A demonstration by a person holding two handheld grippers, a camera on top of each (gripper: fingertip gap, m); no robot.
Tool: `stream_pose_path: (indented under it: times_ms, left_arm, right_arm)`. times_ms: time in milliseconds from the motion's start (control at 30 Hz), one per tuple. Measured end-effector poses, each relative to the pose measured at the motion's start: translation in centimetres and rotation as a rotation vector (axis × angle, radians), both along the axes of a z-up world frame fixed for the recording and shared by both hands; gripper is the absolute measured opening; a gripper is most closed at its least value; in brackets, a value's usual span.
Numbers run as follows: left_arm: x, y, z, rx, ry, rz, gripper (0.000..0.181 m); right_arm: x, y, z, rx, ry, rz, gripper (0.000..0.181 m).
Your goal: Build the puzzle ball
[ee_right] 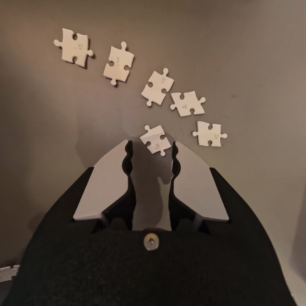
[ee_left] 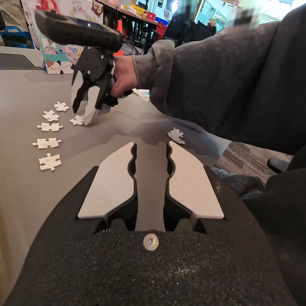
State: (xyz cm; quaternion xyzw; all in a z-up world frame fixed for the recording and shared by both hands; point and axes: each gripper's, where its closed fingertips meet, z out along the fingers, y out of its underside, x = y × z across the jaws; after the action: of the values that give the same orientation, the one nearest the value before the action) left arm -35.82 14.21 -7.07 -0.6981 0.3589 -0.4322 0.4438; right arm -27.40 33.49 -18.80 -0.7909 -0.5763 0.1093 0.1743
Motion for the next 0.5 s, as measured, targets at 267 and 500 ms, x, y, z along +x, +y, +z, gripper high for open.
stream_pose_path:
  times_ms: [267,500]
  left_arm:
    - [-0.1,0.1,0.0,-0.004,-0.007,0.001,0.034]
    - [-0.1,0.1,0.0,-0.003,-0.005,0.0,0.034]
  right_arm:
    - [1.2,1.1,-0.8,-0.012,-0.051,-0.004,0.034]
    - [4.7,5.9,-0.6,0.006,-0.073,-0.127,0.033]
